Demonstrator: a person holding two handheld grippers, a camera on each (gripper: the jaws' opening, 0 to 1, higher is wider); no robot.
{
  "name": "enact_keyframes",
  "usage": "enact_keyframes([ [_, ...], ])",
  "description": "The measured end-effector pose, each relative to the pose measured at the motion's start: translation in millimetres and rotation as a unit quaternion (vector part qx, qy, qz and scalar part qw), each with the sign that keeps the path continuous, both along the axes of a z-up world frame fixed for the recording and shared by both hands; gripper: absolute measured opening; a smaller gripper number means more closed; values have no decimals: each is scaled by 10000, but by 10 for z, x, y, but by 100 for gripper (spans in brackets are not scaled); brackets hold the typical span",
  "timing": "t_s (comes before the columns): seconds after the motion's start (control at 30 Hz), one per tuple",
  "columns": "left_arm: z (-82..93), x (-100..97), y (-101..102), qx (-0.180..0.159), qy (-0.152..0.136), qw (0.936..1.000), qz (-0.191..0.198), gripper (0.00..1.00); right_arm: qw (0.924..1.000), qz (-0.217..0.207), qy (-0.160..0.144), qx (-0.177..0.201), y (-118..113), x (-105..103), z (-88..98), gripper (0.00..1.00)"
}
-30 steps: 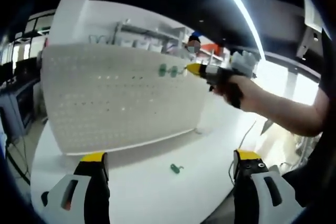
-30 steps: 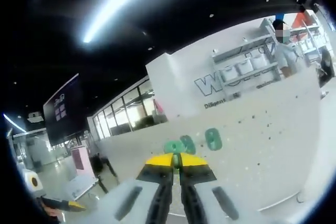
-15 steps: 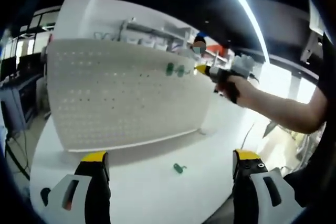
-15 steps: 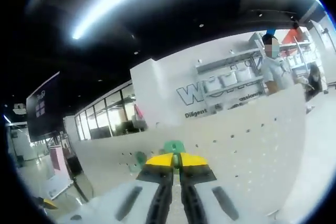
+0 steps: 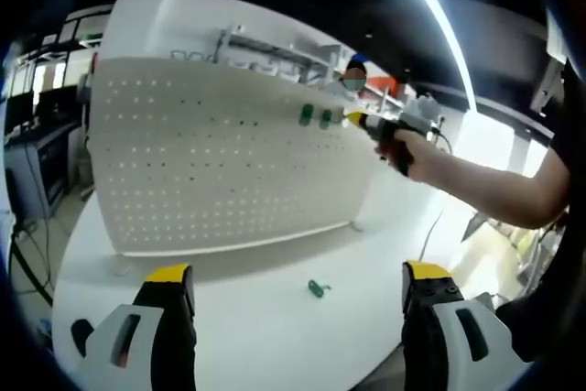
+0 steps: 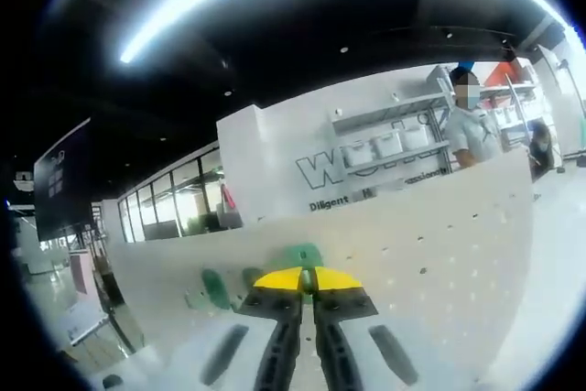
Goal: Insert the hook assembly into the mounting plate slot until the hook locks in place.
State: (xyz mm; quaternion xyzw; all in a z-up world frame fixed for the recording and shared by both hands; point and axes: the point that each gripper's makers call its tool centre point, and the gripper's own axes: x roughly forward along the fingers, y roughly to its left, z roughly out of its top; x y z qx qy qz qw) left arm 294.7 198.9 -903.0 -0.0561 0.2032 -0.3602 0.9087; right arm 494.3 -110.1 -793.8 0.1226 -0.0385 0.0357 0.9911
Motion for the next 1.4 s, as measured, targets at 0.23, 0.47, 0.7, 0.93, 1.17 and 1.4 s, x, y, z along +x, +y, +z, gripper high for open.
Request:
enact_keyframes([
  [0.23,-37,-1,0,-19,63,10000,5,94,9998,-64,-61,-180,26,15,-45,0],
  [0.47,-42,-3,17,-54,93,9999,24,93,9993,-191,-59,-320,33,-13,-107,0],
  [0.7,-67,-6,50,-24,122,9999,41,93,9993,-275,-74,-249,11,-14,-111,0],
  [0.93,-59,-1,55,-26,114,9999,48,93,9985,-317,-45,-437,-2,8,-129,0],
  [1.17,-53,-20,39,-23,109,9999,17,93,9978,-311,187,-557,17,26,-166,5],
  [1.4,-38,-28,92,4,79,9999,73,93,9982,-281,179,-496,44,5,-135,13],
])
